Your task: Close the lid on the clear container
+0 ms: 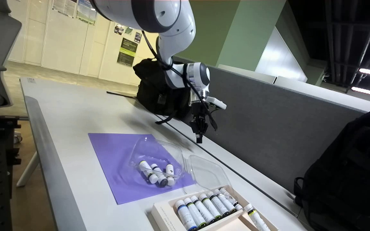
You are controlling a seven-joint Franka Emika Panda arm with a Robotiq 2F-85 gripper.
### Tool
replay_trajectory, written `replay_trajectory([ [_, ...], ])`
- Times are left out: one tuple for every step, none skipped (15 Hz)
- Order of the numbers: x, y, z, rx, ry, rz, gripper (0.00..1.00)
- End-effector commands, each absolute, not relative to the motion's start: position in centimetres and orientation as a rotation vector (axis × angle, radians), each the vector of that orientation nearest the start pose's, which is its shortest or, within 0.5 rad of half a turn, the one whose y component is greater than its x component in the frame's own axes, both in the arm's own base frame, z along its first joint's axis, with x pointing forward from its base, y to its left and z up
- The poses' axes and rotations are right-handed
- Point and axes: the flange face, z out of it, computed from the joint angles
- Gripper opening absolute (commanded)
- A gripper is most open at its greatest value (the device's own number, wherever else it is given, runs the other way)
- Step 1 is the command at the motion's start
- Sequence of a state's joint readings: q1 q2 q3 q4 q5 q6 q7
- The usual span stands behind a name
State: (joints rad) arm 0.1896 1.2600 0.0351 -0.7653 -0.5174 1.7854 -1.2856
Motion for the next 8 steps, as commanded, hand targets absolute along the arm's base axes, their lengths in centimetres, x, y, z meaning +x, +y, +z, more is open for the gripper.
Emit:
replay_trajectory([
  [76.8, 9.2, 12.2, 1.906, 2.036, -0.565, 0.0],
  [76.7, 8.6, 11.6, 1.913, 2.038, -0.565, 0.0],
  [76.5, 7.9, 11.1, 1.929, 2.034, -0.581, 0.0],
  [76.2, 7.3, 10.6, 1.95, 2.022, -0.612, 0.0],
  [75.9, 6.7, 10.3, 1.962, 2.024, -0.636, 0.0],
  [75.6, 6.1, 10.1, 1.976, 2.014, -0.668, 0.0],
  [75.3, 5.6, 9.9, 1.984, 1.998, -0.697, 0.0],
  [75.1, 5.1, 9.9, 1.993, 1.988, -0.715, 0.0],
])
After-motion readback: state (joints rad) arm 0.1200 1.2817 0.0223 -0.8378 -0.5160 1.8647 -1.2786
